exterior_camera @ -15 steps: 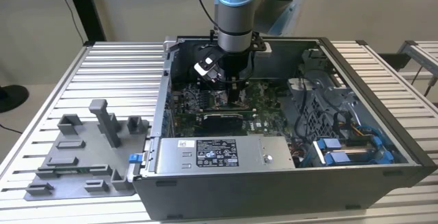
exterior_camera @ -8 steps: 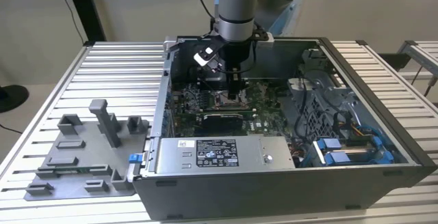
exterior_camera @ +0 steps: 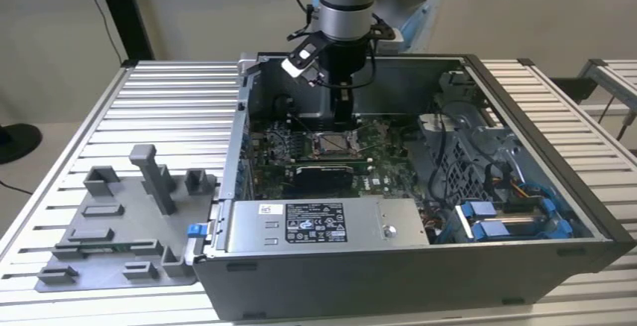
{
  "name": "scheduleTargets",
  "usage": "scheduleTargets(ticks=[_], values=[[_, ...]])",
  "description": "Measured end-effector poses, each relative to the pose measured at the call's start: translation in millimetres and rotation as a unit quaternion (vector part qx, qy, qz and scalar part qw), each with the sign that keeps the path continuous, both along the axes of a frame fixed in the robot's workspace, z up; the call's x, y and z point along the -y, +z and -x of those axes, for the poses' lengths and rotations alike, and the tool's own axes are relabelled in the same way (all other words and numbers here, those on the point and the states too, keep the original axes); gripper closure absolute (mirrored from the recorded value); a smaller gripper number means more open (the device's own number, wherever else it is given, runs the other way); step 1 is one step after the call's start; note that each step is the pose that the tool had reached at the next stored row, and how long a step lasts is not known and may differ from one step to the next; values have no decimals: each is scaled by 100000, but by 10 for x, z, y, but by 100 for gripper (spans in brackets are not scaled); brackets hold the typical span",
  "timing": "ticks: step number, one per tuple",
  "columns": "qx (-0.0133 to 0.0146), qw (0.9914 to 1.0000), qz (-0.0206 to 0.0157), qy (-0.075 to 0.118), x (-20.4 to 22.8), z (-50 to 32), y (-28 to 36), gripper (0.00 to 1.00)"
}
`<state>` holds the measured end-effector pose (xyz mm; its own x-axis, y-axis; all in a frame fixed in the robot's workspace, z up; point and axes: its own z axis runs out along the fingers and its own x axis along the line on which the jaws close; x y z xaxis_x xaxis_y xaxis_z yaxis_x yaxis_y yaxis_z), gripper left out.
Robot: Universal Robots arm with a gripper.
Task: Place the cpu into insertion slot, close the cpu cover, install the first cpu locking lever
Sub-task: 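Place the cpu into insertion slot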
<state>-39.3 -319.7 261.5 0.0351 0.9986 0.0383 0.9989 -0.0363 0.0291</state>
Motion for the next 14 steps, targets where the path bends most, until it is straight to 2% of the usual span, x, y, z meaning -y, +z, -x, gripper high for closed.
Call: scheduleTargets(ticks=[4,5,14], values=[[-98,100000,-87,-6,0,0,14,0],[-116,100000,-77,-4,0,0,16,100],[-120,100000,-72,-4,0,0,22,100]])
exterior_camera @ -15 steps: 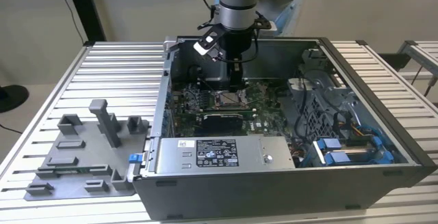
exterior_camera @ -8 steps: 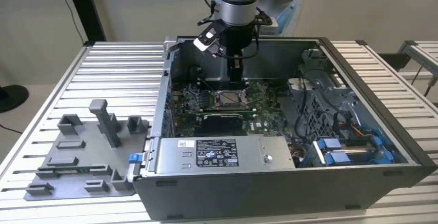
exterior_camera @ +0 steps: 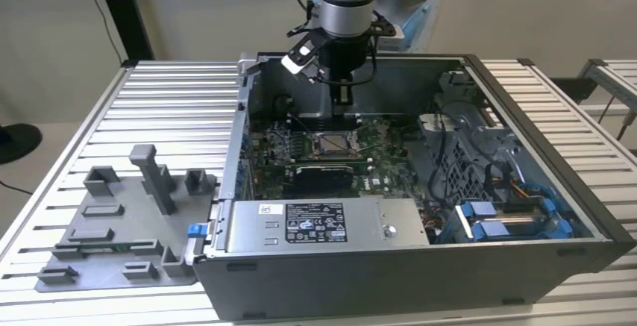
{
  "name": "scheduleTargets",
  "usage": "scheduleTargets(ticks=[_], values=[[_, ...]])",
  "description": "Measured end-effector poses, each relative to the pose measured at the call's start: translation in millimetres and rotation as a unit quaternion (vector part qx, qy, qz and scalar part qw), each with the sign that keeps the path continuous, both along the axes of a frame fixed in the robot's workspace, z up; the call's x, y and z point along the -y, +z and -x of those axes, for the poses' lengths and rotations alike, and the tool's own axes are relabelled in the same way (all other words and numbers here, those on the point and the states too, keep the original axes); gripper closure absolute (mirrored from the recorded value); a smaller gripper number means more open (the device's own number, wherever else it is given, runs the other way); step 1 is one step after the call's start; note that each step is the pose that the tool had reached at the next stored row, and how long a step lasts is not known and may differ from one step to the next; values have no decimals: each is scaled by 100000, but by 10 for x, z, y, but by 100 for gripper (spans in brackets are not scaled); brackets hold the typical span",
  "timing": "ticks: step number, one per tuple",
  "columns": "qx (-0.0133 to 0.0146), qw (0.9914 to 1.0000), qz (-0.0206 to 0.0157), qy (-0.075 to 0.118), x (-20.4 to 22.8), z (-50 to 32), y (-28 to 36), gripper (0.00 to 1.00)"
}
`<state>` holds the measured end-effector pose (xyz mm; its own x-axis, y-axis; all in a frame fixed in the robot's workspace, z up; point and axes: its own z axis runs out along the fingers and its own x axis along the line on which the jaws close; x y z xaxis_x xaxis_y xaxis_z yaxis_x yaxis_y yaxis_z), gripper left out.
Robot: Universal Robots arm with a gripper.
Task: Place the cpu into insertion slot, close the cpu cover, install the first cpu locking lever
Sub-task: 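Place the cpu into insertion slot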
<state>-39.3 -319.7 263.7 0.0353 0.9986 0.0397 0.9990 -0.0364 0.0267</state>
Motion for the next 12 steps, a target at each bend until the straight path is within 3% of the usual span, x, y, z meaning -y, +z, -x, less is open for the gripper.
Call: scheduleTargets(ticks=[3,7,12], values=[[-32,100000,15,8,0,-19,2,100],[-314,100000,7,6,0,-202,-3,100],[-353,99999,17,5,0,-426,-11,100]])
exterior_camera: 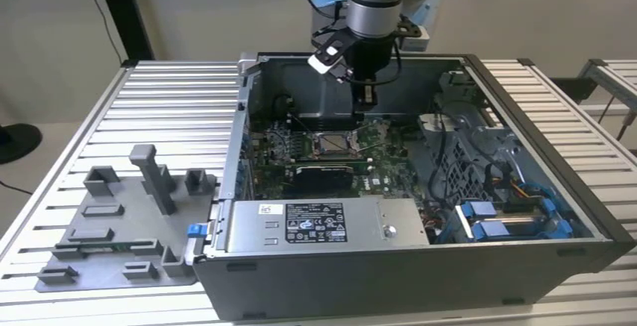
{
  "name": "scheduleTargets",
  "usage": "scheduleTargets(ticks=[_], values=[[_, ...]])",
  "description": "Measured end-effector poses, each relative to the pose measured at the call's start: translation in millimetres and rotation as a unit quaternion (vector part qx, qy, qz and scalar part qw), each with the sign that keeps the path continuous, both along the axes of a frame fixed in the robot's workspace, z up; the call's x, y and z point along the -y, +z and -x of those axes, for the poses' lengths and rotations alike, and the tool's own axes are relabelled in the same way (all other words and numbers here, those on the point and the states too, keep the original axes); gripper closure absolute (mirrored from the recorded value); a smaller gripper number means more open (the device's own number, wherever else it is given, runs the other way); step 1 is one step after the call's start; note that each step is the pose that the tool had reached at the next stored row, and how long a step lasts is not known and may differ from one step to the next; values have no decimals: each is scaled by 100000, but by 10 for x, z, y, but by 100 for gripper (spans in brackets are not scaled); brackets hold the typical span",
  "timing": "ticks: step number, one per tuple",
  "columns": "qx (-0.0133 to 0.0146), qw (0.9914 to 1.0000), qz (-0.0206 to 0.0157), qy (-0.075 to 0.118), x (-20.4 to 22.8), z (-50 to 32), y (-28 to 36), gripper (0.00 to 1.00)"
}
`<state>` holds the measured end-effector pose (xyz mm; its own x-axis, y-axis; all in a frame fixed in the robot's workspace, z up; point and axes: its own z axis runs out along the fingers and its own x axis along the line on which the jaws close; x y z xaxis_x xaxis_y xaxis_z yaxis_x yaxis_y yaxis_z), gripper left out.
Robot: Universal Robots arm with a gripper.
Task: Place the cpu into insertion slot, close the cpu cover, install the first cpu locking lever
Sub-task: 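Place the cpu into insertion slot, then close the cpu cover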
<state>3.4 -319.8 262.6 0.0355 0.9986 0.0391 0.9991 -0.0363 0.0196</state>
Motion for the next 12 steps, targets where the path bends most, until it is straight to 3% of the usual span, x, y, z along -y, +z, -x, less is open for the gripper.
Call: scheduleTargets(ticks=[6,12], values=[[-7,100000,91,-5,0,-275,-31,100],[-70,100000,92,-7,0,-549,-105,100]])
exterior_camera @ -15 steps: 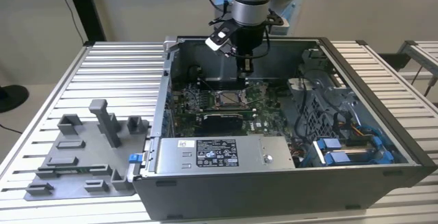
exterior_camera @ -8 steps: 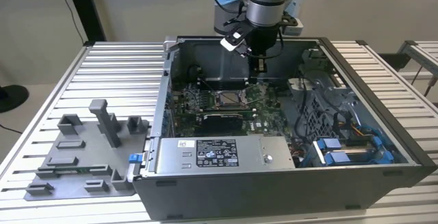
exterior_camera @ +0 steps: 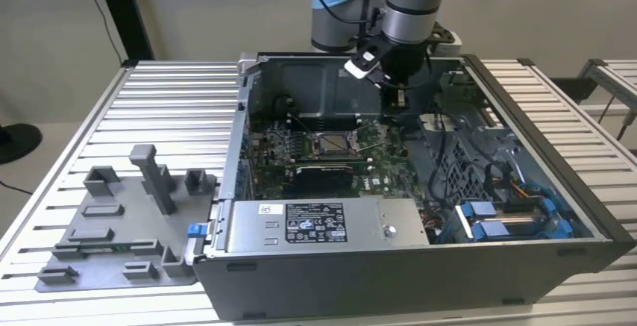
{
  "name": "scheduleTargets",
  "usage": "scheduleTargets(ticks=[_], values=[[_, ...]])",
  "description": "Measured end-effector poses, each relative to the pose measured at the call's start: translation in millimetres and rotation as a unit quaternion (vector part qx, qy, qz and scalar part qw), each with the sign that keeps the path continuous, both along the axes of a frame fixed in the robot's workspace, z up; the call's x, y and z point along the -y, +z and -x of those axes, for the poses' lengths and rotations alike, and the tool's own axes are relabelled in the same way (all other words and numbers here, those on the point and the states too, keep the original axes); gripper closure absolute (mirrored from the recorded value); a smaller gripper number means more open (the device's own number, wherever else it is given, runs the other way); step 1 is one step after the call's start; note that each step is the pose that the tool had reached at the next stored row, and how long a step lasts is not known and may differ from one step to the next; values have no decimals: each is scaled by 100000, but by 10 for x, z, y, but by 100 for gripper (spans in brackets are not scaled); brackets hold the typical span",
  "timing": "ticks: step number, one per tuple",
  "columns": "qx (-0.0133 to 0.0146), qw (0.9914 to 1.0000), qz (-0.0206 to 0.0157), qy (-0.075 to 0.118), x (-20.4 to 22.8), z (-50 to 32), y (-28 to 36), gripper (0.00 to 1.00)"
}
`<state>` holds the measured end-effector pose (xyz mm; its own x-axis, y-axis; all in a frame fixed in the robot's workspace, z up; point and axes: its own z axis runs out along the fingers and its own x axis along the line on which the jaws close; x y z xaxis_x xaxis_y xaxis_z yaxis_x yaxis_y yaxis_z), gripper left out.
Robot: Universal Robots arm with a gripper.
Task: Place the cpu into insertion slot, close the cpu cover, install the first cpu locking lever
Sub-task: 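Close the cpu cover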
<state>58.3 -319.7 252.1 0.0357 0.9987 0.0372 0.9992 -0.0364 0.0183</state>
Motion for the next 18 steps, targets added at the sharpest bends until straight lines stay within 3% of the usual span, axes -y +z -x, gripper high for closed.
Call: scheduleTargets(ticks=[5,8,12,13,18], values=[[-142,100000,11,7,-1,-224,-77,100],[-1046,99995,7,3,-1,-278,-104,100],[-3026,99954,-3,5,-2,-293,-125,100],[-3275,99946,2,6,-2,-295,-137,100],[-3768,99929,2,4,-1,-314,-217,100]])
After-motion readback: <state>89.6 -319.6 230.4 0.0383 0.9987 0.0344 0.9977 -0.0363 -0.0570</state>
